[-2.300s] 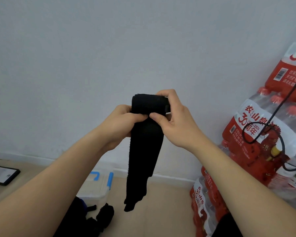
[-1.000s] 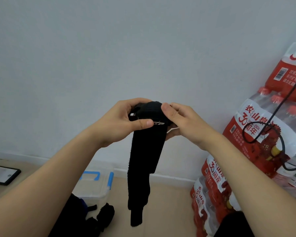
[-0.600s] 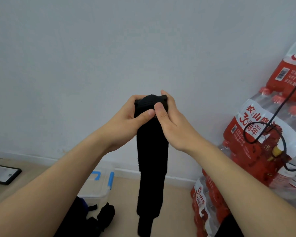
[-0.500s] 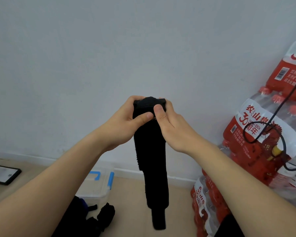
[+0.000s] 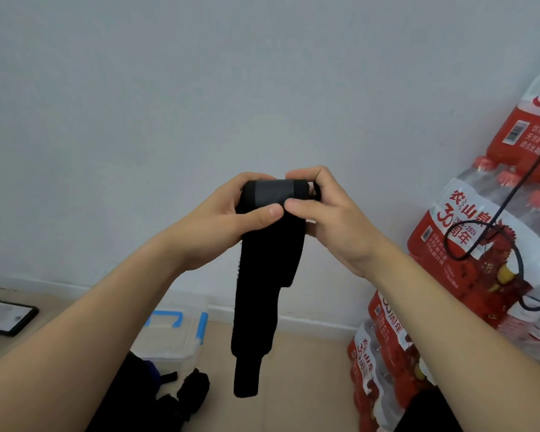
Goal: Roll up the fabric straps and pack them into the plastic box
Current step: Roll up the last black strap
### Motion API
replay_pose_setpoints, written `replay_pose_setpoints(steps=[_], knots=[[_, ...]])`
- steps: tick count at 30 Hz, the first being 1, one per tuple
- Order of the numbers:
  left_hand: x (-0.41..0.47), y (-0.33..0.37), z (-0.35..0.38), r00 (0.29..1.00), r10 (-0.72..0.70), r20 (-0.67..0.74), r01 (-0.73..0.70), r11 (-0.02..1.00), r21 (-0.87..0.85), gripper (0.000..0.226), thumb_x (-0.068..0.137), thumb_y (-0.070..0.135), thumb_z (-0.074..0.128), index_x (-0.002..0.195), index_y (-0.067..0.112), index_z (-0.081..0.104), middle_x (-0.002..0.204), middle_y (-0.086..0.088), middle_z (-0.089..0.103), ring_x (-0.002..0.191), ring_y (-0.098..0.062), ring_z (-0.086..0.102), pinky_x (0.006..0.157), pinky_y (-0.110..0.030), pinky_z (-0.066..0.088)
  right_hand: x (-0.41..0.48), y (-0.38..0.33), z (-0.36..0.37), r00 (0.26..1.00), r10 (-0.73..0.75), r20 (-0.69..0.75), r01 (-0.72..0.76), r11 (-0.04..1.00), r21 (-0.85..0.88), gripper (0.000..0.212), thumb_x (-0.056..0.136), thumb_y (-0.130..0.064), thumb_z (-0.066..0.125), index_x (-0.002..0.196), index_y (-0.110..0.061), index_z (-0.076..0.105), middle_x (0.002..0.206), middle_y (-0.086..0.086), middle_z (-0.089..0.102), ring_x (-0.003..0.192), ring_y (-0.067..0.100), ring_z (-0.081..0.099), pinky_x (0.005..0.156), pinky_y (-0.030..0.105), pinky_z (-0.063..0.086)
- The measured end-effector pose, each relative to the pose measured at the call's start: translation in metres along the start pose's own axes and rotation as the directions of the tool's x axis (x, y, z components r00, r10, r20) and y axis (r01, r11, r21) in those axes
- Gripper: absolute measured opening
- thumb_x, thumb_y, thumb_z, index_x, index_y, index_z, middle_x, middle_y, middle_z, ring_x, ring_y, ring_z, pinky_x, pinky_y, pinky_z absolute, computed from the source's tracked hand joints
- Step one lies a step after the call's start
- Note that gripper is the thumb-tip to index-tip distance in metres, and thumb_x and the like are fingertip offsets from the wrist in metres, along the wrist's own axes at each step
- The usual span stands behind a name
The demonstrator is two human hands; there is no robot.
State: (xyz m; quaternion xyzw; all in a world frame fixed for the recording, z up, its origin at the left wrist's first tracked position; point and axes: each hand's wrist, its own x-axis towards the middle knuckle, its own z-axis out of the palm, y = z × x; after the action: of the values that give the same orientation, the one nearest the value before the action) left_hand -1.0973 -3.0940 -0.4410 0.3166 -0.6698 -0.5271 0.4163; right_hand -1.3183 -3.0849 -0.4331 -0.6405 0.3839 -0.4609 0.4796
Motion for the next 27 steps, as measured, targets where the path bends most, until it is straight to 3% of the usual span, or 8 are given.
replay_pose_setpoints(steps=[2, 5, 8, 11, 14, 18, 22, 27], knots=[[0.001, 0.000, 0.002, 0.999, 0.044, -0.009, -0.044, 0.999, 0.000, 0.051, 0.094, 0.021, 0.081, 0.140, 0.021, 0.059, 0.125, -0.007, 0.070, 0.115, -0.023, 0.072, 0.098, -0.037, 0.060, 0.000, -0.003, 0.002, 0.998, 0.051, -0.030, -0.050, 0.998, 0.038, 0.032, 0.095, -0.048, 0.058, 0.120, -0.028, 0.058, 0.108, -0.008, 0.066, 0.094, 0.008, 0.071, 0.081, 0.030, 0.059], [0.002, -0.002, 0.007, 0.996, 0.085, -0.007, -0.084, 0.996, 0.034, 0.058, 0.090, 0.010, 0.081, 0.139, 0.024, 0.053, 0.119, -0.002, 0.070, 0.108, -0.020, 0.073, 0.092, -0.032, 0.061, -0.002, -0.002, 0.009, 0.996, 0.030, -0.088, -0.049, 0.975, -0.215, 0.043, 0.112, -0.057, 0.034, 0.119, -0.020, 0.052, 0.109, -0.001, 0.064, 0.089, 0.013, 0.070, 0.071, 0.036, 0.063], [0.001, -0.003, 0.010, 0.997, 0.076, -0.033, -0.076, 0.997, 0.016, 0.061, 0.090, 0.011, 0.080, 0.141, 0.025, 0.048, 0.116, -0.001, 0.071, 0.102, -0.015, 0.074, 0.084, -0.027, 0.060, -0.003, 0.003, 0.009, 0.993, -0.082, -0.083, 0.049, 0.938, -0.343, 0.032, 0.118, -0.043, 0.032, 0.126, -0.020, 0.053, 0.119, 0.002, 0.064, 0.109, 0.024, 0.066, 0.090, 0.044, 0.058], [0.000, -0.001, 0.007, 0.996, 0.071, -0.052, -0.068, 0.996, 0.056, 0.052, 0.097, 0.029, 0.078, 0.141, 0.028, 0.051, 0.123, -0.002, 0.071, 0.109, -0.015, 0.073, 0.089, -0.030, 0.061, -0.004, 0.001, 0.007, 1.000, -0.017, -0.025, 0.012, 0.981, -0.195, 0.025, 0.118, -0.038, 0.038, 0.135, -0.024, 0.050, 0.130, 0.002, 0.065, 0.110, 0.015, 0.070, 0.095, 0.040, 0.061], [0.001, -0.001, 0.004, 0.990, 0.104, -0.100, -0.097, 0.993, 0.073, 0.037, 0.103, 0.024, 0.074, 0.136, 0.027, 0.058, 0.124, -0.006, 0.072, 0.110, -0.019, 0.073, 0.090, -0.034, 0.063, -0.005, -0.001, 0.010, 0.991, 0.131, 0.014, -0.132, 0.990, 0.053, 0.027, 0.116, -0.040, 0.048, 0.141, -0.029, 0.049, 0.131, 0.011, 0.069, 0.101, 0.028, 0.078, 0.089, 0.048, 0.065], [0.005, -0.003, 0.001, 0.969, 0.135, -0.209, -0.132, 0.991, 0.026, 0.035, 0.104, 0.012, 0.072, 0.133, 0.029, 0.063, 0.123, -0.007, 0.072, 0.105, -0.018, 0.074, 0.084, -0.030, 0.062, -0.005, -0.001, 0.009, 0.948, 0.317, 0.031, -0.318, 0.947, 0.040, 0.039, 0.114, -0.048, 0.044, 0.150, -0.032, 0.041, 0.112, 0.020, 0.081, 0.095, 0.037, 0.081, 0.082, 0.051, 0.066], [0.008, -0.007, -0.001, 0.965, 0.127, -0.230, -0.128, 0.992, 0.011, 0.040, 0.102, 0.001, 0.071, 0.131, 0.028, 0.070, 0.122, -0.005, 0.074, 0.108, -0.021, 0.076, 0.088, -0.040, 0.066, -0.002, -0.001, 0.007, 0.973, 0.221, -0.067, -0.222, 0.975, -0.010, 0.065, 0.095, -0.011, 0.062, 0.149, -0.036, 0.036, 0.095, 0.008, 0.082, 0.086, 0.024, 0.080, 0.075, 0.033, 0.065], [0.006, 0.000, -0.001, 0.993, 0.042, -0.108, -0.045, 0.999, -0.027, 0.048, 0.089, -0.002, 0.056, 0.124, 0.022, 0.077, 0.129, -0.001, 0.074, 0.121, -0.023, 0.073, 0.100, -0.042, 0.062, 0.000, -0.002, 0.008, 0.964, 0.159, -0.213, -0.157, 0.987, 0.025, 0.049, 0.095, -0.001, 0.064, 0.131, -0.034, 0.056, 0.108, 0.016, 0.079, 0.097, 0.033, 0.080, 0.091, 0.044, 0.065]])
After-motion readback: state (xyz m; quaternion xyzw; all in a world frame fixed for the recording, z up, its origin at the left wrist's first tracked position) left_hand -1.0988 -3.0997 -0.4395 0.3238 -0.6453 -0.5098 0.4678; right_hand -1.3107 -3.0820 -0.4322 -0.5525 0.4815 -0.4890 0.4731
